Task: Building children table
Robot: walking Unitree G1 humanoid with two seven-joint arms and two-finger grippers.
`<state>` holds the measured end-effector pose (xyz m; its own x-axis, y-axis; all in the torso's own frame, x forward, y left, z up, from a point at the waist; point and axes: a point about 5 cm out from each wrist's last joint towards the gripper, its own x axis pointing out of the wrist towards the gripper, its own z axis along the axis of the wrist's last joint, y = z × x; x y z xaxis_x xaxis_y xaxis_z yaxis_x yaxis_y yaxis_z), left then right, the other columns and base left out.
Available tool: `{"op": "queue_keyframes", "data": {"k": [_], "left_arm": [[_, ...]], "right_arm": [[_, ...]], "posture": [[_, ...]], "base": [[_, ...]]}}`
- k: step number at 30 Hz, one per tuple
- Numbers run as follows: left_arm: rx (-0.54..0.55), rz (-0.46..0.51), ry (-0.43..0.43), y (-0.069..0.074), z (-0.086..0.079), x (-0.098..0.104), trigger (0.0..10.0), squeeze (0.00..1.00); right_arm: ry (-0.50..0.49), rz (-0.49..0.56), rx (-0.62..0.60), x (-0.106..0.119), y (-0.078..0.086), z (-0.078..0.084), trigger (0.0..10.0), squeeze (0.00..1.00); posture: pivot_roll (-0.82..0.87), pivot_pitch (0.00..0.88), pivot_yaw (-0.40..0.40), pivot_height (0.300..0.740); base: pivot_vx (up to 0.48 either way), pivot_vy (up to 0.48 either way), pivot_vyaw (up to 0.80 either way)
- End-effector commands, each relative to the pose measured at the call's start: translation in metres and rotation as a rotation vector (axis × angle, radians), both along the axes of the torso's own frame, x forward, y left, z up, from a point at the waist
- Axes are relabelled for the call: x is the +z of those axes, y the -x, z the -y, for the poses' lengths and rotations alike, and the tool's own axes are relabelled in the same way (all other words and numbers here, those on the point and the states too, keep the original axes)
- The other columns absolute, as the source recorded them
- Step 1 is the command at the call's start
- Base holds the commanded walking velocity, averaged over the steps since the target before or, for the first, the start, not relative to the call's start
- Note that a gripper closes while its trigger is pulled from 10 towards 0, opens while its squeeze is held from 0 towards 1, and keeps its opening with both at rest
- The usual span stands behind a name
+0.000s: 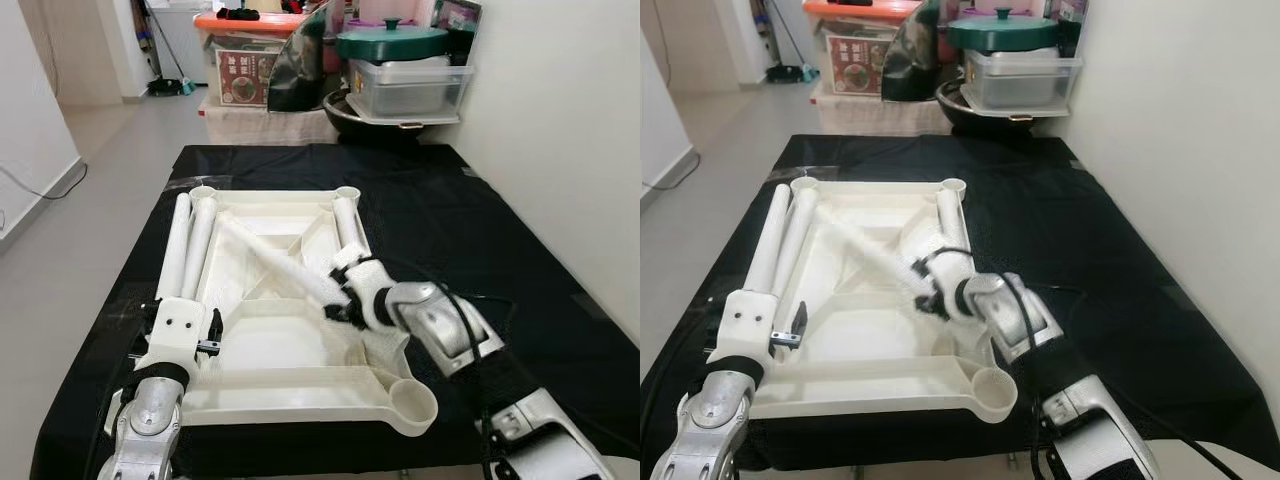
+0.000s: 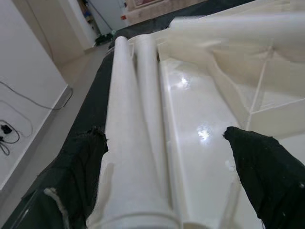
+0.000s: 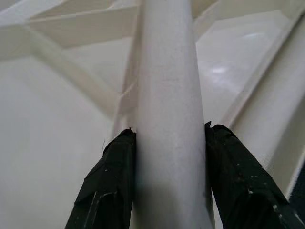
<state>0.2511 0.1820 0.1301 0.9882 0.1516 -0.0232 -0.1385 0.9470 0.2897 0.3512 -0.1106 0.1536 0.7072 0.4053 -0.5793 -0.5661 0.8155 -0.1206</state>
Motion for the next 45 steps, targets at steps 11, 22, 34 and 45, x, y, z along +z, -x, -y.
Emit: {"op": "queue_keyframes", "data": {"k": [11, 22, 34, 45], "left_arm": [[-0.013, 0.026, 0.015, 0.0, 0.0, 0.004, 10.0, 0.0], [-0.072, 0.163, 0.069, 0.0, 0.005, 0.026, 10.0, 0.0], [0.059, 0.255, 0.0, 0.001, -0.019, 0.041, 10.0, 0.0], [0.092, 0.293, -0.033, -0.003, -0.043, 0.048, 10.0, 0.0]], "right_arm": [[-0.27, 0.101, -0.227, 0.021, -0.014, 0.013, 0.0, 0.0], [-0.499, 0.258, -0.151, 0.05, -0.011, -0.01, 0.0, 0.0], [-0.575, 0.26, -0.178, 0.046, -0.007, -0.018, 0.0, 0.0], [-0.641, 0.288, -0.217, 0.047, -0.006, -0.02, 0.0, 0.0]], "posture": [[0.02, 0.0, -0.051, 0.74], [0.04, 0.0, -0.046, 0.74], [0.06, 0.0, -0.047, 0.74], [0.08, 0.0, -0.058, 0.74]], "base": [[0.0, 0.0, 0.0], [0.0, 0.0, 0.0], [0.0, 0.0, 0.0], [0.0, 0.0, 0.0]]}}
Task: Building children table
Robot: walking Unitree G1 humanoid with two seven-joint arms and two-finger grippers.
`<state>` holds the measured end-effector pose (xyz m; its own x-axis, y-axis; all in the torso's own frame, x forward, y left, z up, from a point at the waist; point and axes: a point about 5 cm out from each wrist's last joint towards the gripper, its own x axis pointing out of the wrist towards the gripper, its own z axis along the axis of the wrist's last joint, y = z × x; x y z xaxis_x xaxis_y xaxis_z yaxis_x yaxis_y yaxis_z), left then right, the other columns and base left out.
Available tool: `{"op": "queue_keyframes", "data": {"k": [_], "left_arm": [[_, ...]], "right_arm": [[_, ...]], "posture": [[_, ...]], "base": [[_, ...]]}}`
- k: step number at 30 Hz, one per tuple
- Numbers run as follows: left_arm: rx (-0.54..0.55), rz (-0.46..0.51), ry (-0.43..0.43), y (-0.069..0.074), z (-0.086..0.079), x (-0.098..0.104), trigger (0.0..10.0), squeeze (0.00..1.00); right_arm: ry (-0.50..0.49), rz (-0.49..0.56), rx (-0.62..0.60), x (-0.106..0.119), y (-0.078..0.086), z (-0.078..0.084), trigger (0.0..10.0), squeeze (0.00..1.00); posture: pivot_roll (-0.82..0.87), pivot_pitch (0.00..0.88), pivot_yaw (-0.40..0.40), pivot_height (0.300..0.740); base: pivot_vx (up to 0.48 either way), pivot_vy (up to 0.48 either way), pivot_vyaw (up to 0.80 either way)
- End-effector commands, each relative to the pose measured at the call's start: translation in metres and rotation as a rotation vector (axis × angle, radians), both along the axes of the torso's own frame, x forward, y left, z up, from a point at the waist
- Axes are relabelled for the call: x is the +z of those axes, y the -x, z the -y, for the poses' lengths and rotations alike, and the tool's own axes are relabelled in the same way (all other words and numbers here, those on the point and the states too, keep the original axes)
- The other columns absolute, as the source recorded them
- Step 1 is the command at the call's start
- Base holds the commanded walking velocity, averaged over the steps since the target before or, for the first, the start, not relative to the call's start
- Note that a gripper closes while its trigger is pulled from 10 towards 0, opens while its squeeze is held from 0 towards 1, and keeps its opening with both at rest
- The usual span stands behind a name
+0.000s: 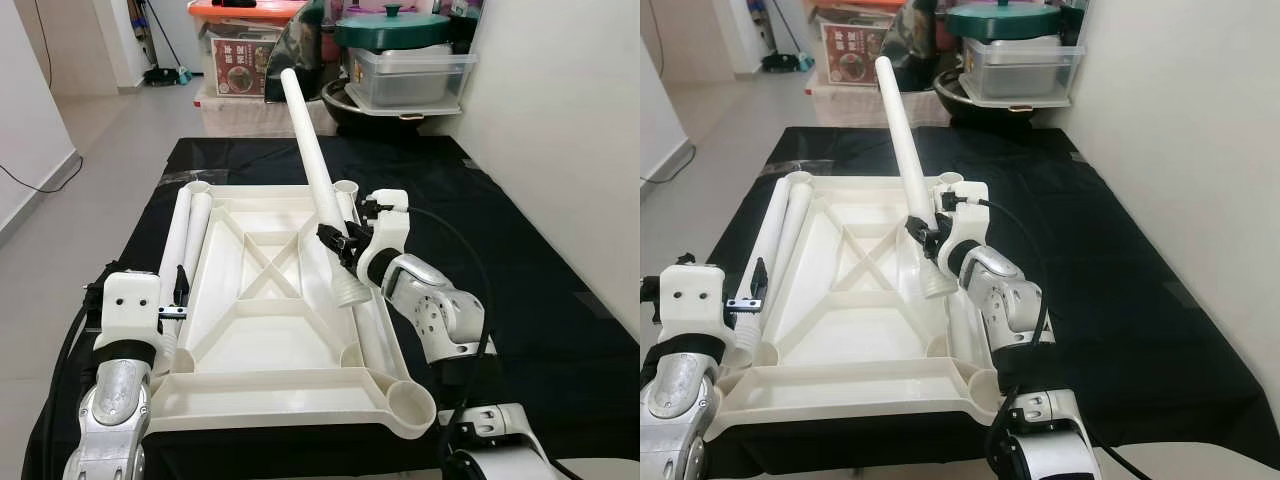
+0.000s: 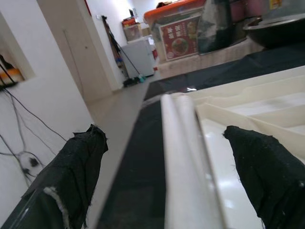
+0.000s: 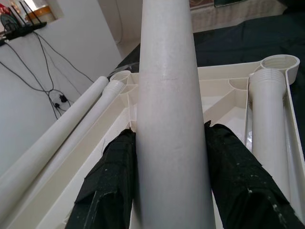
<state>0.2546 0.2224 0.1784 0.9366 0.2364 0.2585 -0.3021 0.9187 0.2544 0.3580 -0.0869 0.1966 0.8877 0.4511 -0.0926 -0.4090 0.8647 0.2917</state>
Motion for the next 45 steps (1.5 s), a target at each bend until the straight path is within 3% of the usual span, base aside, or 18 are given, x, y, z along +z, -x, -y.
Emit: {"op": "queue_keyframes", "data": {"k": [1, 4, 5, 6, 7, 9, 15, 19, 21, 26, 29, 31, 33, 34, 35, 37, 39, 45], "left_arm": [[0.024, 0.034, -0.021, -0.004, -0.014, 0.007, 10.0, 0.0], [0.024, 0.034, -0.021, -0.004, -0.014, 0.007, 10.0, 0.0], [0.052, 0.057, -0.029, -0.008, -0.025, 0.013, 10.0, 0.0], [0.052, 0.057, -0.029, -0.008, -0.025, 0.013, 10.0, 0.0], [0.121, 0.055, -0.036, -0.013, -0.047, 0.018, 10.0, 0.0], [0.144, 0.042, -0.036, -0.014, -0.055, 0.018, 10.0, 0.0], [0.191, -0.074, 0.027, -0.024, -0.076, 0.001, 10.0, 0.0], [0.197, -0.101, 0.046, -0.027, -0.081, -0.004, 10.0, 0.0], [0.202, -0.139, 0.095, -0.038, -0.089, -0.01, 10.0, 0.0], [0.116, -0.092, 0.041, -0.054, -0.069, 0.001, 10.0, 0.0], [0.116, -0.092, 0.041, -0.054, -0.069, 0.001, 10.0, 0.0], [-0.005, -0.061, 0.086, -0.06, -0.043, 0.006, 10.0, 0.0], [-0.005, -0.061, 0.086, -0.06, -0.043, 0.006, 10.0, 0.0], [-0.068, -0.048, 0.12, -0.061, -0.03, 0.008, 10.0, 0.0], [-0.068, -0.048, 0.12, -0.061, -0.03, 0.008, 10.0, 0.0], [-0.174, -0.072, 0.276, -0.067, -0.007, 0.004, 10.0, 0.0], [-0.174, -0.072, 0.276, -0.067, -0.007, 0.004, 10.0, 0.0], [-0.215, -0.168, 0.456, -0.078, 0.003, 0.001, 10.0, 0.0]], "right_arm": [[-0.023, 0.031, -0.022, 0.003, 0.001, 0.003, 0.0, 0.0], [-0.023, 0.031, -0.022, 0.003, 0.001, 0.003, 0.0, 0.0], [-0.021, 0.031, -0.025, 0.002, 0.002, 0.003, 0.0, 0.0], [-0.021, 0.031, -0.025, 0.002, 0.002, 0.003, 0.0, 0.0], [-0.021, 0.03, -0.041, 0.0, 0.003, 0.005, 0.0, 0.0], [-0.023, 0.029, -0.05, -0.001, 0.003, 0.007, 0.0, 0.0], [-0.021, 0.021, -0.07, -0.004, 0.004, 0.012, 0.0, 0.0], [-0.02, 0.02, -0.073, -0.005, 0.004, 0.012, 0.0, 0.0], [-0.014, 0.016, -0.084, -0.006, 0.004, 0.015, 0.0, 0.0], [-0.018, 0.01, -0.11, -0.009, 0.006, 0.019, 0.0, 0.0], [-0.018, 0.01, -0.11, -0.009, 0.006, 0.019, 0.0, 0.0], [-0.018, 0.006, -0.108, -0.01, 0.007, 0.018, 0.0, 0.0], [-0.018, 0.006, -0.108, -0.01, 0.007, 0.018, 0.0, 0.0], [-0.017, 0.004, -0.106, -0.011, 0.008, 0.016, 0.0, 0.0], [-0.017, 0.004, -0.106, -0.011, 0.008, 0.016, 0.0, 0.0], [-0.004, 0.004, -0.096, -0.01, 0.007, 0.015, 0.0, 0.0], [-0.004, 0.004, -0.096, -0.01, 0.007, 0.015, 0.0, 0.0], [0.008, -0.005, -0.095, -0.011, 0.006, 0.015, 0.0, 0.0]], "posture": [[0.08, 0.0, -0.052, 0.74], [0.08, 0.0, -0.052, 0.74], [0.07, 0.0, -0.047, 0.74], [0.07, 0.0, -0.047, 0.74], [0.06, 0.0, -0.038, 0.74], [0.06, 0.0, -0.038, 0.74], [0.05, 0.0, -0.038, 0.74], [0.05, 0.0, -0.038, 0.74], [0.03, 0.0, -0.018, 0.74], [0.02, 0.0, -0.011, 0.74], [0.02, 0.0, -0.011, 0.74], [0.02, 0.0, -0.015, 0.74], [0.02, 0.0, -0.015, 0.74], [0.02, 0.0, -0.018, 0.74], [0.02, 0.0, -0.018, 0.74], [0.02, 0.0, -0.02, 0.74], [0.02, 0.0, -0.02, 0.74], [0.02, 0.0, -0.017, 0.74]], "base": [[0.0, 0.0, 0.0], [0.0, 0.0, 0.0], [0.0, 0.0, 0.0], [0.0, 0.0, 0.0], [0.0, 0.0, 0.0], [0.0, 0.0, 0.0], [0.0, 0.0, 0.0], [0.0, 0.0, 0.0], [0.0, 0.0, 0.0], [0.0, 0.0, 0.0], [0.0, 0.0, 0.0], [0.0, 0.0, 0.0], [0.0, 0.0, 0.0], [0.0, 0.0, 0.0], [0.0, 0.0, 0.0], [0.0, 0.0, 0.0], [0.0, 0.0, 0.0], [0.0, 0.0, 0.0]]}}
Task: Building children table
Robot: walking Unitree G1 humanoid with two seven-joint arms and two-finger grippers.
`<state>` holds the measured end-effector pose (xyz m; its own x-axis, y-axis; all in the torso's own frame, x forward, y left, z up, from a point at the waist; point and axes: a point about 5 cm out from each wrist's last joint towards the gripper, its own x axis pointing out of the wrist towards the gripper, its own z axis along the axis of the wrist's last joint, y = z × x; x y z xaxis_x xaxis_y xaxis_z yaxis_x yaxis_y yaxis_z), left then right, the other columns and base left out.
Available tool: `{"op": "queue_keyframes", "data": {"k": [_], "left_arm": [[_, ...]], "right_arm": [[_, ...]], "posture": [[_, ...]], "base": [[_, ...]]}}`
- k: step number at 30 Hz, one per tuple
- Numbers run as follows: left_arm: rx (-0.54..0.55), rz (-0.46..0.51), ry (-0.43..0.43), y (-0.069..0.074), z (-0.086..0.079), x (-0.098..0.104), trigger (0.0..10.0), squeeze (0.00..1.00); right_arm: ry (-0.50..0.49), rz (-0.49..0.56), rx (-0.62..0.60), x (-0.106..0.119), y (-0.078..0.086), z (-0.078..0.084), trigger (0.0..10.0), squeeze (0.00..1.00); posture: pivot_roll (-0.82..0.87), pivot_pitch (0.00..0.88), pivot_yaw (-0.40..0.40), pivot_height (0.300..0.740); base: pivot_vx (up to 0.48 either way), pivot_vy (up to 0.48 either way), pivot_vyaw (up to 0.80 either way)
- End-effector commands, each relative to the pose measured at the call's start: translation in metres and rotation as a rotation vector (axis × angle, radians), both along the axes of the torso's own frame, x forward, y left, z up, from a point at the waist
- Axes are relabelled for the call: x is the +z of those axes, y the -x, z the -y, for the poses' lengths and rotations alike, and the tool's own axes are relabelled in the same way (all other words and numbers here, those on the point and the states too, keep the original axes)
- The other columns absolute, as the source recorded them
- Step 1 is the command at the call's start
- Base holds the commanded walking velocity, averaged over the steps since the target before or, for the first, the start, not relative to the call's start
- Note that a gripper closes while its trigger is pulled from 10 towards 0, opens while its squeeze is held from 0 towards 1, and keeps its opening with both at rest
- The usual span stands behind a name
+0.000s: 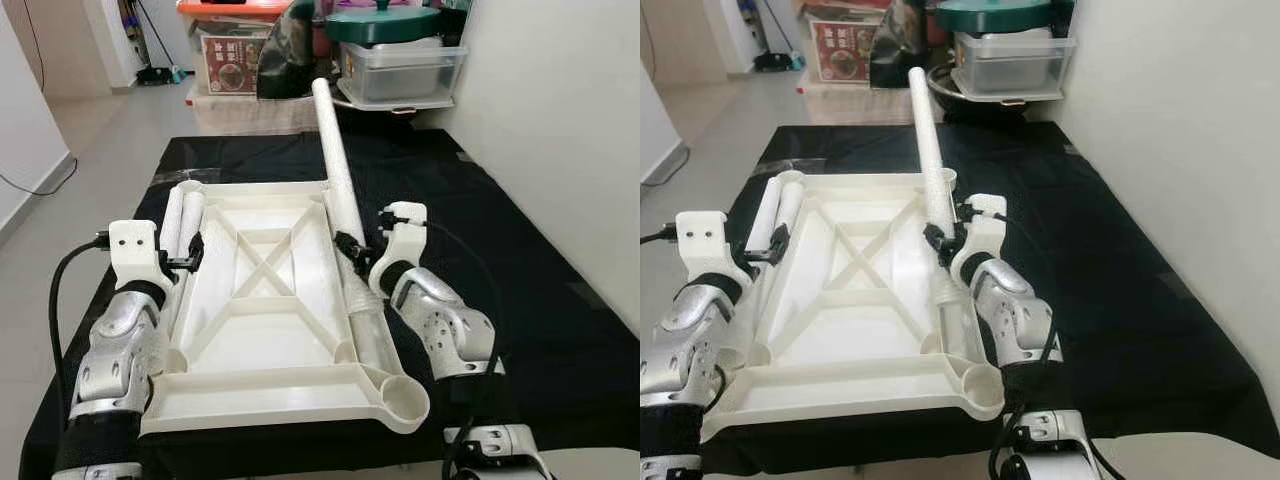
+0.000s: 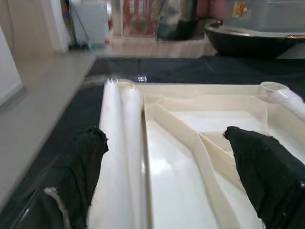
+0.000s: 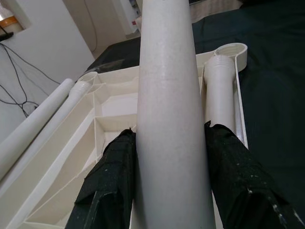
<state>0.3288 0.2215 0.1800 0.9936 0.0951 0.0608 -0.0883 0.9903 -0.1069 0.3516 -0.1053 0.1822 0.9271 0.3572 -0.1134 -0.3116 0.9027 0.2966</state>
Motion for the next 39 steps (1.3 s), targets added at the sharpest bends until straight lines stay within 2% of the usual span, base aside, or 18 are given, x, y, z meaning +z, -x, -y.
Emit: {"op": "queue_keyframes", "data": {"k": [1, 3, 5, 6, 7, 8, 9, 10, 13, 14, 15, 16, 18, 19, 22, 25, 30, 39], "left_arm": [[-0.009, -0.039, 0.054, -0.004, 0.002, -0.001, 10.0, 0.0], [-0.01, -0.036, 0.064, -0.007, 0.003, 0.006, 10.0, 0.0], [-0.002, 0.016, 0.002, -0.009, 0.004, 0.023, 10.0, 0.0], [-0.002, 0.016, 0.002, -0.009, 0.004, 0.023, 10.0, 0.0], [-0.001, 0.064, -0.109, -0.008, 0.006, 0.033, 10.0, 0.0], [-0.001, 0.064, -0.109, -0.008, 0.006, 0.033, 10.0, 0.0], [-0.036, 0.145, -0.29, 0.0, 0.018, 0.044, 10.0, 0.0], [-0.052, 0.163, -0.325, 0.003, 0.022, 0.046, 10.0, 0.0], [-0.089, 0.175, -0.343, 0.008, 0.03, 0.044, 10.0, 0.0], [-0.136, 0.176, -0.351, 0.013, 0.041, 0.038, 10.0, 0.0], [-0.136, 0.176, -0.351, 0.013, 0.041, 0.038, 10.0, 0.0], [-0.165, 0.171, -0.361, 0.019, 0.051, 0.032, 10.0, 0.0], [-0.181, 0.168, -0.367, 0.023, 0.058, 0.028, 10.0, 0.0], [-0.181, 0.168, -0.367, 0.023, 0.058, 0.028, 10.0, 0.0], [-0.149, 0.172, -0.363, 0.035, 0.069, 0.021, 10.0, 0.0], [-0.14, 0.176, -0.354, 0.038, 0.071, 0.021, 10.0, 0.0], [-0.11, 0.205, -0.374, 0.052, 0.07, 0.026, 10.0, 0.0], [-0.112, 0.188, -0.372, 0.058, 0.072, 0.019, 10.0, 0.0]], "right_arm": [[0.006, 0.016, 0.008, 0.003, 0.0, -0.003, 0.0, 0.0], [0.006, 0.013, 0.006, 0.002, 0.0, -0.003, 0.0, 0.0], [0.002, 0.008, 0.001, 0.001, 0.0, -0.003, 0.0, 0.0], [0.002, 0.008, 0.001, 0.001, 0.0, -0.003, 0.0, 0.0], [0.0, 0.006, -0.002, 0.001, 0.0, -0.002, 0.0, 0.0], [0.0, 0.006, -0.002, 0.001, 0.0, -0.002, 0.0, 0.0], [0.001, 0.003, -0.001, -0.001, 0.001, -0.003, 0.0, 0.0], [0.001, 0.001, 0.0, -0.002, 0.001, -0.004, 0.0, 0.0], [0.001, 0.0, 0.002, -0.002, 0.001, -0.004, 0.0, 0.0], [-0.002, -0.002, 0.005, -0.003, 0.001, -0.005, 0.0, 0.0], [-0.002, -0.002, 0.005, -0.003, 0.001, -0.005, 0.0, 0.0], [-0.005, -0.002, 0.009, -0.003, 0.001, -0.008, 0.0, 0.0], [-0.007, -0.003, 0.011, -0.003, 0.002, -0.009, 0.0, 0.0], [-0.007, -0.003, 0.011, -0.003, 0.002, -0.009, 0.0, 0.0], [-0.03, 0.032, -0.016, 0.006, 0.002, -0.008, 0.0, 0.0], [-0.04, 0.044, -0.029, 0.008, 0.002, -0.006, 0.0, 0.0], [-0.085, 0.103, -0.079, 0.024, 0.005, 0.005, 0.0, 0.0], [-0.083, 0.118, -0.084, 0.027, 0.007, 0.005, 0.0, 0.0]], "posture": [[0.02, 0.0, -0.017, 0.74], [0.02, 0.0, -0.017, 0.74], [0.02, 0.0, -0.013, 0.74], [0.02, 0.0, -0.013, 0.74], [0.02, 0.0, -0.013, 0.74], [0.02, 0.0, -0.013, 0.74], [0.03, 0.0, -0.013, 0.74], [0.03, 0.0, -0.013, 0.74], [0.03, 0.0, -0.02, 0.74], [0.04, 0.0, -0.025, 0.74], [0.04, 0.0, -0.025, 0.74], [0.04, 0.0, -0.027, 0.74], [0.04, 0.0, -0.027, 0.74], [0.04, 0.0, -0.027, 0.74], [0.03, 0.0, -0.023, 0.74], [0.04, 0.0, -0.023, 0.74], [0.04, 0.0, -0.02, 0.74], [0.05, 0.0, -0.024, 0.74]], "base": [[0.0, 0.0, 0.0], [0.0, 0.0, 0.0], [0.0, 0.0, 0.0], [0.0, 0.0, 0.0], [0.0, 0.0, 0.0], [0.0, 0.0, 0.0], [0.0, 0.0, 0.0], [0.0, 0.0, 0.0], [0.0, 0.0, 0.0], [0.0, 0.0, 0.0], [0.0, 0.0, 0.0], [0.0, 0.0, 0.0], [0.0, 0.0, 0.0], [0.0, 0.0, 0.0], [0.0, 0.0, 0.0], [0.0, 0.0, 0.0], [0.0, 0.0, 0.0], [-0.152, 0.0, 0.0]]}}
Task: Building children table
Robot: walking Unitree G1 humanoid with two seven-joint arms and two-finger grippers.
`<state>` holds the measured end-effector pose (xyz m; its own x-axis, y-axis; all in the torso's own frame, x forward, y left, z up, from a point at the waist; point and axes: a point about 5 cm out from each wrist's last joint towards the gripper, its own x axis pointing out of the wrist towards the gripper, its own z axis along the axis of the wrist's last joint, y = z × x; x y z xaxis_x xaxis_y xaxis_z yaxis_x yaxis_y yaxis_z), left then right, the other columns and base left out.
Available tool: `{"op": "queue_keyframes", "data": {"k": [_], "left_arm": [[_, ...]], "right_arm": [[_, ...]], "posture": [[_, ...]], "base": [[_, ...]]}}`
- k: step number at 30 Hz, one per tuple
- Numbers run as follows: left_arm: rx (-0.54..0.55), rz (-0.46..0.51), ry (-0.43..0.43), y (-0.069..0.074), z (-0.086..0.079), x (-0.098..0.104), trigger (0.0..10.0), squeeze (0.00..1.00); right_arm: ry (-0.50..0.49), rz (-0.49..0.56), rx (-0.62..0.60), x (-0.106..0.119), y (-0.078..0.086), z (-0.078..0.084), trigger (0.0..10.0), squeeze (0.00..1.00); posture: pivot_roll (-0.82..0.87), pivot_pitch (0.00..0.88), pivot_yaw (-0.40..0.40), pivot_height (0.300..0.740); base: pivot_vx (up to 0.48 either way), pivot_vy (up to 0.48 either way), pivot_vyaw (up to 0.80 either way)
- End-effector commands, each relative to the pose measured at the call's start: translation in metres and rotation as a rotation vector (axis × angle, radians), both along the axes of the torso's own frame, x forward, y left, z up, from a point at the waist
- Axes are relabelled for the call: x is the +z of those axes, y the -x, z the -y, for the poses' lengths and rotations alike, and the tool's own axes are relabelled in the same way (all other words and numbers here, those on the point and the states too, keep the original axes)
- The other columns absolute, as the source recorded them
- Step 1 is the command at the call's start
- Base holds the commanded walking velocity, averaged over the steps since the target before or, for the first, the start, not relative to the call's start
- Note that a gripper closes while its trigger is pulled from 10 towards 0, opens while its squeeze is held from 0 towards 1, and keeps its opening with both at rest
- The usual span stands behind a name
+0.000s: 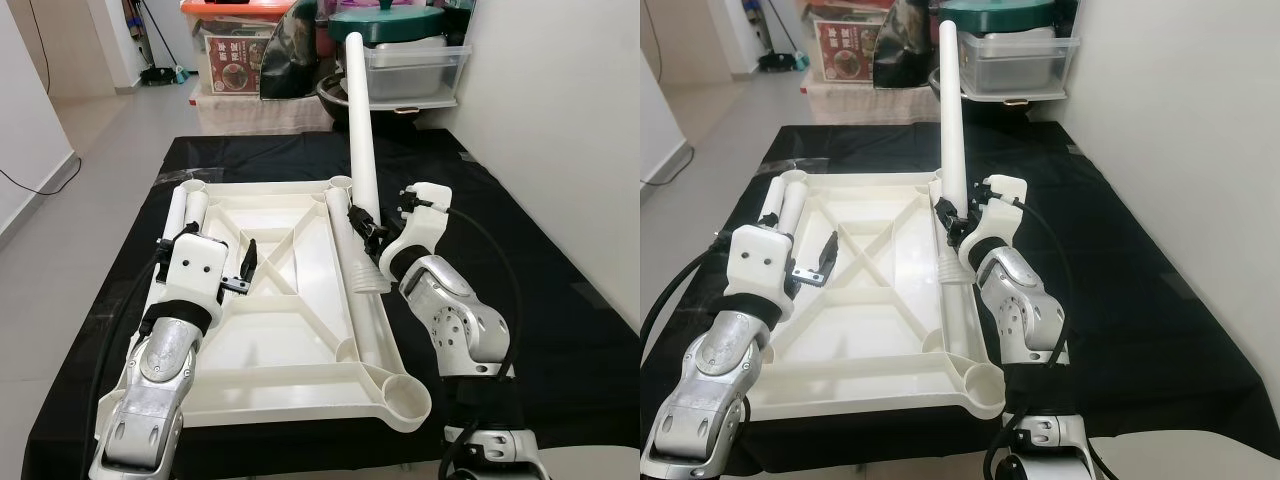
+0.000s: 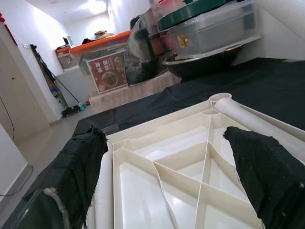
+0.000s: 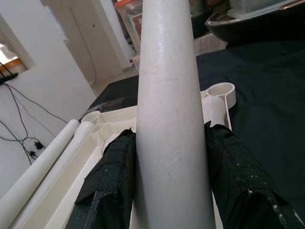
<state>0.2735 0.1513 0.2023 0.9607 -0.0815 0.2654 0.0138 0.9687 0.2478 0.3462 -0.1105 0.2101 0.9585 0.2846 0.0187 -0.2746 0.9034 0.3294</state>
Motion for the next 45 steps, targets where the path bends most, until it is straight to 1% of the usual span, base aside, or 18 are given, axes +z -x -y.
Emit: {"op": "queue_keyframes", "data": {"k": [1, 10, 17, 21, 24, 26, 27, 28, 30, 31, 32, 33, 36, 37, 39, 41, 42, 45], "left_arm": [[0.008, -0.013, -0.008, 0.002, 0.002, -0.004, 10.0, 0.0], [0.012, -0.018, -0.012, 0.002, 0.004, -0.005, 10.0, 0.0], [0.011, -0.022, -0.014, 0.001, 0.005, -0.006, 10.0, 0.0], [-0.005, -0.047, 0.035, -0.002, 0.006, -0.008, 10.0, 0.0], [-0.077, -0.096, 0.171, -0.007, 0.005, -0.009, 10.0, 0.0], [-0.077, -0.096, 0.171, -0.007, 0.005, -0.009, 10.0, 0.0], [-0.103, -0.117, 0.232, -0.009, 0.002, -0.008, 10.0, 0.0], [-0.103, -0.117, 0.232, -0.009, 0.002, -0.008, 10.0, 0.0], [-0.152, -0.132, 0.391, -0.014, -0.007, -0.003, 10.0, 0.0], [-0.152, -0.132, 0.391, -0.014, -0.007, -0.003, 10.0, 0.0], [-0.196, -0.133, 0.49, -0.016, -0.012, 0.0, 10.0, 0.0], [-0.196, -0.133, 0.49, -0.016, -0.012, 0.0, 10.0, 0.0], [-0.243, -0.121, 0.597, -0.016, -0.014, 0.004, 10.0, 0.0], [-0.277, -0.112, 0.677, -0.017, -0.016, 0.007, 10.0, 0.0], [-0.277, -0.112, 0.677, -0.017, -0.016, 0.007, 10.0, 0.0], [-0.361, -0.098, 0.825, -0.019, -0.02, 0.012, 10.0, 0.0], [-0.361, -0.098, 0.825, -0.019, -0.02, 0.012, 10.0, 0.0], [-0.444, -0.096, 0.934, -0.022, -0.024, 0.015, 10.0, 0.0]], "right_arm": [[-0.009, 0.003, -0.003, -0.001, 0.002, 0.0, 0.0, 0.0], [-0.019, -0.001, -0.007, -0.003, 0.003, -0.003, 0.0, 0.0], [-0.024, -0.01, -0.02, -0.004, 0.005, -0.003, 0.0, 0.0], [-0.028, 0.011, -0.03, 0.0, 0.007, 0.001, 0.0, 0.0], [0.064, 0.086, 0.021, 0.007, 0.01, 0.001, 0.0, 0.0], [0.064, 0.086, 0.021, 0.007, 0.01, 0.001, 0.0, 0.0], [0.097, 0.105, 0.042, 0.008, 0.012, 0.002, 0.0, 0.0], [0.097, 0.105, 0.042, 0.008, 0.012, 0.002, 0.0, 0.0], [0.172, 0.139, 0.09, 0.006, 0.016, 0.007, 0.0, 0.0], [0.172, 0.139, 0.09, 0.006, 0.016, 0.007, 0.0, 0.0], [0.228, 0.164, 0.136, 0.004, 0.021, 0.011, 0.0, 0.0], [0.228, 0.164, 0.136, 0.004, 0.021, 0.011, 0.0, 0.0], [0.279, 0.185, 0.209, -0.002, 0.028, 0.012, 0.0, 0.0], [0.317, 0.189, 0.261, -0.008, 0.034, 0.013, 0.0, 0.0], [0.317, 0.189, 0.261, -0.008, 0.034, 0.013, 0.0, 0.0], [0.39, 0.194, 0.381, -0.019, 0.047, 0.013, 0.0, 0.0], [0.39, 0.194, 0.381, -0.019, 0.047, 0.013, 0.0, 0.0], [0.435, 0.21, 0.512, -0.026, 0.059, 0.011, 0.0, 0.0]], "posture": [[0.05, 0.0, -0.024, 0.74], [0.05, 0.0, -0.019, 0.74], [0.04, 0.0, -0.01, 0.74], [0.03, 0.0, -0.002, 0.74], [0.02, 0.0, 0.0, 0.74], [0.02, 0.0, 0.0, 0.74], [0.02, 0.0, 0.0, 0.74], [0.02, 0.0, 0.0, 0.74], [0.02, 0.0, 0.0, 0.74], [0.02, 0.0, 0.0, 0.74], [0.01, 0.0, -0.003, 0.74], [0.01, 0.0, -0.003, 0.74], [0.01, 0.0, -0.003, 0.74], [0.0, 0.0, -0.003, 0.74], [0.0, 0.0, -0.003, 0.74], [0.0, 0.0, -0.003, 0.74], [0.0, 0.0, -0.003, 0.74], [-0.01, 0.0, -0.001, 0.74]], "base": [[-0.371, 0.0, 0.0], [-0.392, 0.0, 0.0], [0.0, 0.0, 0.0], [0.0, 0.0, 0.0], [0.0, 0.0, 0.0], [0.0, 0.0, 0.0], [0.0, 0.0, 0.0], [0.0, 0.0, 0.0], [0.0, 0.0, 0.0], [0.0, 0.0, 0.0], [0.0, 0.0, 0.0], [0.0, 0.0, 0.0], [0.0, 0.0, 0.0], [0.0, 0.0, 0.0], [0.0, 0.0, 0.0], [0.0, 0.0, 0.0], [0.0, 0.0, 0.0], [0.0, 0.0, 0.0]]}}
